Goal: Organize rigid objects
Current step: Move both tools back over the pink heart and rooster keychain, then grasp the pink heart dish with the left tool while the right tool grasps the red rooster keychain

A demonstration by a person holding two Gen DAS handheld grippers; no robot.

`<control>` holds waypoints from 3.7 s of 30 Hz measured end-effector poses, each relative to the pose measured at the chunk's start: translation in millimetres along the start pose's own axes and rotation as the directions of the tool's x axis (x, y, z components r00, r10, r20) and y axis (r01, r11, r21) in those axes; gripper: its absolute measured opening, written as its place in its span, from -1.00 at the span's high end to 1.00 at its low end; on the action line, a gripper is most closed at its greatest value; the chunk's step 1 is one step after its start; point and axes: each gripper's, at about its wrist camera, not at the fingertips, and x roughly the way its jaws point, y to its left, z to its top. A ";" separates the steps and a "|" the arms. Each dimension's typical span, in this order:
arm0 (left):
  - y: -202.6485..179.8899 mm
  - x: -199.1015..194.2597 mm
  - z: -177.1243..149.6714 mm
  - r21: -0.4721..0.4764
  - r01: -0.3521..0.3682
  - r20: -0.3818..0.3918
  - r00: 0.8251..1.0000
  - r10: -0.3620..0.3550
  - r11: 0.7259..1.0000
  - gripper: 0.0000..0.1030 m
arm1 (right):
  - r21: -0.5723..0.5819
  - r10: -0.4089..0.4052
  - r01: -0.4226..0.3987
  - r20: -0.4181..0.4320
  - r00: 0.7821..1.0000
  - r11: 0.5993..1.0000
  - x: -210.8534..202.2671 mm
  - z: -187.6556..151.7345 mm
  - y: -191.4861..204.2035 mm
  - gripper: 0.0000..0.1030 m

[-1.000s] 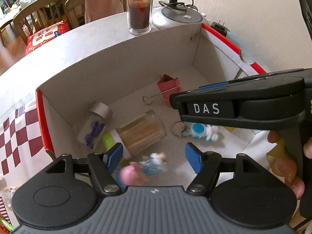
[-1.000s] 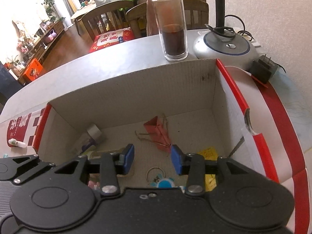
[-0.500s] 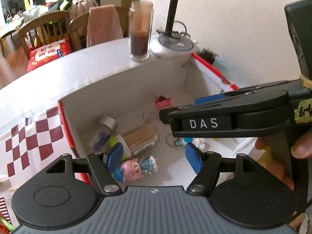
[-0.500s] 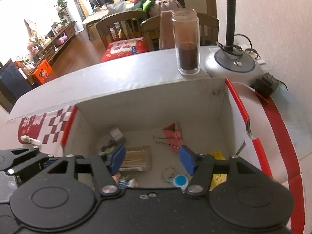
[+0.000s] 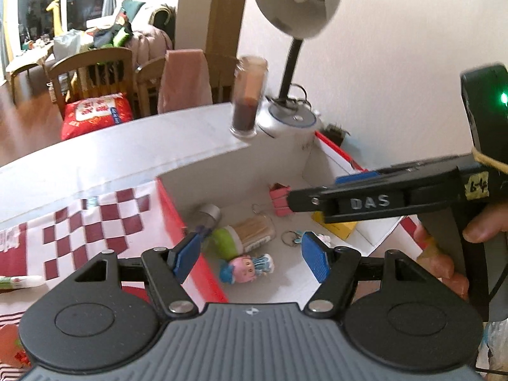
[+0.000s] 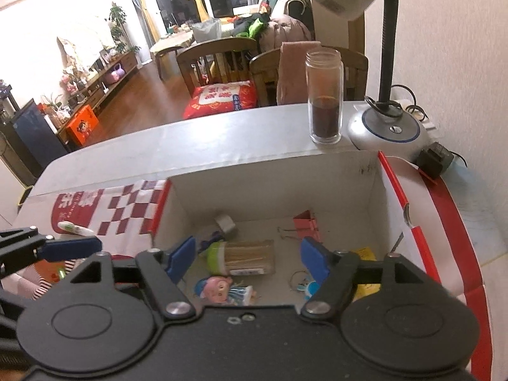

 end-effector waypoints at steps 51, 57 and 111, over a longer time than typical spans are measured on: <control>311.2 -132.3 -161.5 -0.229 -0.187 0.084 0.974 0.211 0.955 -0.63 | -0.234 0.104 -0.112 -0.046 0.993 0.966 61.1 -113.3 306.5 -0.93; 316.9 -110.2 -171.2 -0.185 -0.183 0.050 0.980 0.195 0.966 -0.63 | -0.294 0.095 -0.114 -0.079 0.992 0.949 79.0 -118.7 325.6 -0.75; 325.6 -6.2 -148.1 -0.165 -0.039 -0.073 0.997 0.028 0.985 0.59 | -0.368 0.054 -0.103 -0.140 0.989 0.924 163.0 -131.1 356.0 0.32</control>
